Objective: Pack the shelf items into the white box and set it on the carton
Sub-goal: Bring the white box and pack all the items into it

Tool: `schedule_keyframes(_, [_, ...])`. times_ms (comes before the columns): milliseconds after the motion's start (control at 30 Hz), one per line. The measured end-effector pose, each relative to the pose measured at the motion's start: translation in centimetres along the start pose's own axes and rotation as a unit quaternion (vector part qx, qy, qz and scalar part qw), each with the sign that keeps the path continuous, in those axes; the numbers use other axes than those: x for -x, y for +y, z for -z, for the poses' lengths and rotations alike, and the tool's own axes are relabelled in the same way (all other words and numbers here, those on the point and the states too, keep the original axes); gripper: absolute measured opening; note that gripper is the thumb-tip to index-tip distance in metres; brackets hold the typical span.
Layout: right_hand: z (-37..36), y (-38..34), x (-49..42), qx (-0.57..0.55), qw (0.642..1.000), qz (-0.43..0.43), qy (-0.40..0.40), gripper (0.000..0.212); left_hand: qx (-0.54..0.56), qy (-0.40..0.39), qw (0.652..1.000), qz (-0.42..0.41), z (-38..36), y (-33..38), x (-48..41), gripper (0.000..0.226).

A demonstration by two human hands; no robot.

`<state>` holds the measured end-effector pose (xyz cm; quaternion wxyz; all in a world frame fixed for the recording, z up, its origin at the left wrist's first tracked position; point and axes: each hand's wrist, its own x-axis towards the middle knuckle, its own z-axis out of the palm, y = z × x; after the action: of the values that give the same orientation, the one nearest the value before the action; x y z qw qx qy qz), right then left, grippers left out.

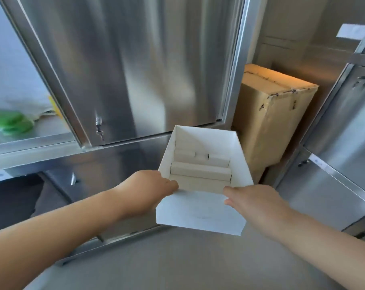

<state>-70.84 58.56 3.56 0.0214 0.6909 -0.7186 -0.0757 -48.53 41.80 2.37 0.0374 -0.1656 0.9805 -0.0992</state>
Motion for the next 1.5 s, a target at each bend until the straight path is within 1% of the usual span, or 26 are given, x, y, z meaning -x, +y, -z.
schedule_keyframes(67, [1.4, -3.0, -1.9, -0.018, 0.998, 0.054, 0.012, 0.024, -0.008, -0.002, 0.999, 0.038, 0.1, -1.9, 4.0, 0.025])
schedule_keyframes(200, [4.0, -9.6, -6.0, -0.029, 0.99, 0.14, 0.011, 0.025, -0.022, -0.049, 0.993, 0.106, 0.5, -5.7, 12.3, 0.028])
schedule_keyframes(267, [4.8, -13.4, -7.9, -0.026, 0.982, 0.186, -0.002, 0.029, -0.02, -0.06, 0.989, 0.134, 0.8, -7.8, 16.2, 0.029])
schedule_keyframes(333, [4.8, -17.5, -8.7, -0.02, 0.971, 0.237, -0.017, 0.026, -0.023, -0.078, 0.986, 0.143, 1.1, -9.8, 19.8, 0.026])
schedule_keyframes(400, [4.4, -20.8, -9.2, -0.009, 0.962, 0.272, -0.01, 0.02, -0.024, -0.11, 0.985, 0.133, 1.2, -11.4, 22.8, 0.032])
schedule_keyframes(533, [5.9, -24.2, -10.7, -0.001, 0.957, 0.29, 0.015, 0.018, 0.021, -0.135, 0.976, 0.169, 0.8, -13.0, 27.8, 0.02])
schedule_keyframes(700, [7.2, -28.1, -11.7, -0.006, 0.941, 0.336, 0.042, 0.019, 0.011, -0.15, 0.965, 0.214, 1.2, -14.4, 31.8, 0.02])
schedule_keyframes(767, [8.1, -29.3, -12.2, -0.005, 0.938, 0.342, 0.062, 0.017, -0.005, -0.14, 0.964, 0.226, 1.8, -15.0, 33.3, 0.02])
schedule_keyframes(867, [10.2, -30.9, -13.3, -0.002, 0.931, 0.353, 0.089, 0.019, -0.037, -0.097, 0.968, 0.229, 2.9, -16.2, 35.2, 0.016])
schedule_keyframes(967, [12.0, -32.6, -14.2, 0.008, 0.925, 0.36, 0.118, 0.023, -0.066, -0.085, 0.961, 0.254, 3.5, -17.7, 36.9, 0.018])
schedule_keyframes(1167, [13.8, -36.3, -16.6, 0.019, 0.914, 0.376, 0.153, 0.02, -0.096, -0.059, 0.952, 0.284, 3.6, -20.5, 39.9, 0.018])
schedule_keyframes(1300, [13.6, -38.2, -18.8, 0.033, 0.91, 0.379, 0.162, 0.021, -0.101, -0.063, 0.946, 0.302, 2.6, -21.7, 40.7, 0.02])
schedule_keyframes(1400, [13.3, -38.5, -20.0, 0.044, 0.916, 0.367, 0.155, 0.02, -0.089, -0.067, 0.946, 0.306, 1.6, -22.3, 39.9, 0.022])
schedule_keyframes(1500, [12.7, -38.2, -20.9, 0.054, 0.924, 0.352, 0.142, 0.02, -0.075, -0.052, 0.948, 0.304, 0.4, -23.0, 38.9, 0.021])
